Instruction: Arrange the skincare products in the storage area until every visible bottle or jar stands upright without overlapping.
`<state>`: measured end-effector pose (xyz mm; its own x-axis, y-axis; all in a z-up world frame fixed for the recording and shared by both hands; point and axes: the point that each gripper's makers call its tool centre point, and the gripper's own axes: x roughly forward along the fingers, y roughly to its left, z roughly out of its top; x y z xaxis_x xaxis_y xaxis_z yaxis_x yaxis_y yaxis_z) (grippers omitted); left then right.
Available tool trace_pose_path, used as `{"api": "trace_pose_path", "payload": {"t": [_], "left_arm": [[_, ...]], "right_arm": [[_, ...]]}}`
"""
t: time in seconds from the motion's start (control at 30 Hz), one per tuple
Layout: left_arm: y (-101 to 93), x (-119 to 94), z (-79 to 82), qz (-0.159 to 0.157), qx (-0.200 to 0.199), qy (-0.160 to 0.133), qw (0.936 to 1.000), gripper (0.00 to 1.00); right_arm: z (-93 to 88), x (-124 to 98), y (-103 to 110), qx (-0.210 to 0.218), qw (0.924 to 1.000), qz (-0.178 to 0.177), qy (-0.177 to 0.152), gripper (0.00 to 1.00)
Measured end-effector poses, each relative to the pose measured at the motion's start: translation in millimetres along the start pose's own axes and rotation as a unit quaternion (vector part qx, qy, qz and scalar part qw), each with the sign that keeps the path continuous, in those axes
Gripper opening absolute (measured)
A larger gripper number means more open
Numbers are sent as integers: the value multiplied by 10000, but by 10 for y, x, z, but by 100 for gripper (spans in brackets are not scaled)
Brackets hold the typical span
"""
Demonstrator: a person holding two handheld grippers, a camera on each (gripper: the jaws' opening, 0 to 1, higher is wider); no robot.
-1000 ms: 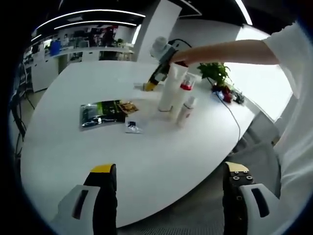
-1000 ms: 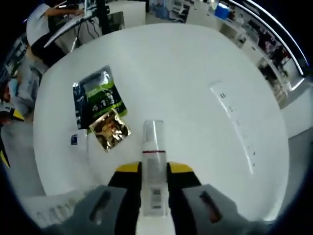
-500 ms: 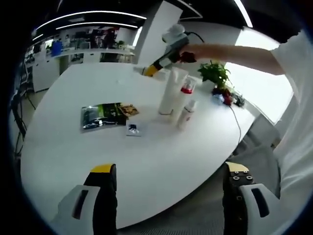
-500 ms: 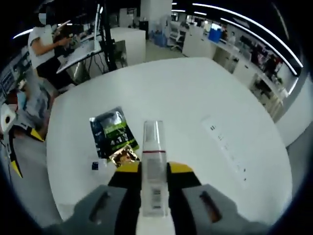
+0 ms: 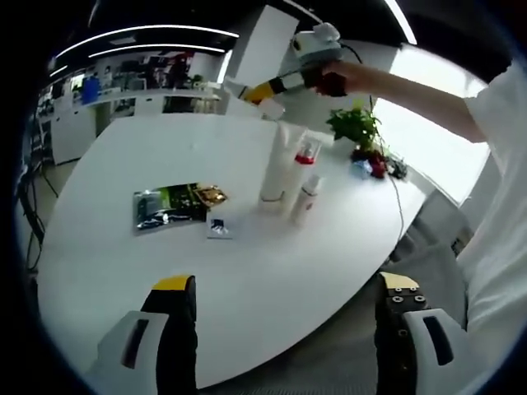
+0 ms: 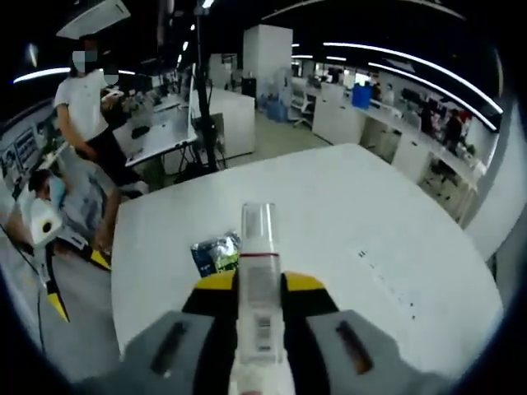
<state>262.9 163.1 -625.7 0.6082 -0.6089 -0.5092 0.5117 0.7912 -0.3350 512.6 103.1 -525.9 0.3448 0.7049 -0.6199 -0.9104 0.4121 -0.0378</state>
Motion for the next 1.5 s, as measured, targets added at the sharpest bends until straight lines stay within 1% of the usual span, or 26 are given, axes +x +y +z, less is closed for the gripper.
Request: {"api": "trace_pose_path", "payload": {"t": [0.07,0.13,0.17,0.23,0.4,0.47,0.57,0.67,0.77,0.83,0.87,0.93,1.13,1.2,1.3,1.33,1.47,1.5], "left_arm": [[-16,-6,39,-17,36,-38,10000,88],[-33,-11,68,-35,83,-56,9999,88],[-43,-15,83,-41,109,-66,9999,88],[-71,-25,121,-68,154,-98,9998,88],[-160,-39,216,-184,201,-209,9994,88],[-207,-50,273,-234,262,-262,9990,88],[-264,-65,343,-298,293,-332,9986,88],[-326,-87,404,-392,290,-416,9979,88],[-385,-103,457,-496,296,-482,9972,87],[-437,-123,503,-588,321,-532,9963,86],[-456,-130,522,-627,332,-553,9959,85],[-514,-153,570,-716,355,-615,9949,85],[-665,-180,667,-955,451,-702,9919,83],[-722,-193,702,-1031,501,-735,9907,82],[-820,-228,766,-1206,545,-832,9877,80],[-845,-239,781,-1259,547,-860,9868,79],[-940,-287,842,-1458,578,-971,9829,73],[-971,-302,855,-1524,592,-991,9815,72]], "right_arm": [[39,-63,77,53,9999,61,-129,19],[88,-151,191,142,9992,131,-336,19],[110,-127,142,189,9987,210,-423,19],[122,-202,258,288,9972,338,-596,19],[41,-389,597,494,9932,569,-883,19],[-3,-439,695,510,9924,612,-935,19],[-79,-526,905,591,9902,728,-1037,19],[-115,-594,1093,637,9866,885,-1210,19],[-118,-675,1314,691,9799,1145,-1481,19],[-93,-741,1452,762,9730,1291,-1755,19],[-89,-789,1557,836,9678,1460,-1873,19],[-92,-835,1622,865,9649,1472,-1997,19],[-154,-944,1851,937,9593,1582,-2145,19],[-159,-985,1923,1011,9549,1652,-2249,19],[-156,-1053,2070,1157,9445,1822,-2477,19],[-161,-1063,2093,1177,9433,1824,-2511,19],[-132,-1135,2234,1488,9262,2022,-2813,19],[-135,-1144,2249,1513,9246,2025,-2848,19]]}}
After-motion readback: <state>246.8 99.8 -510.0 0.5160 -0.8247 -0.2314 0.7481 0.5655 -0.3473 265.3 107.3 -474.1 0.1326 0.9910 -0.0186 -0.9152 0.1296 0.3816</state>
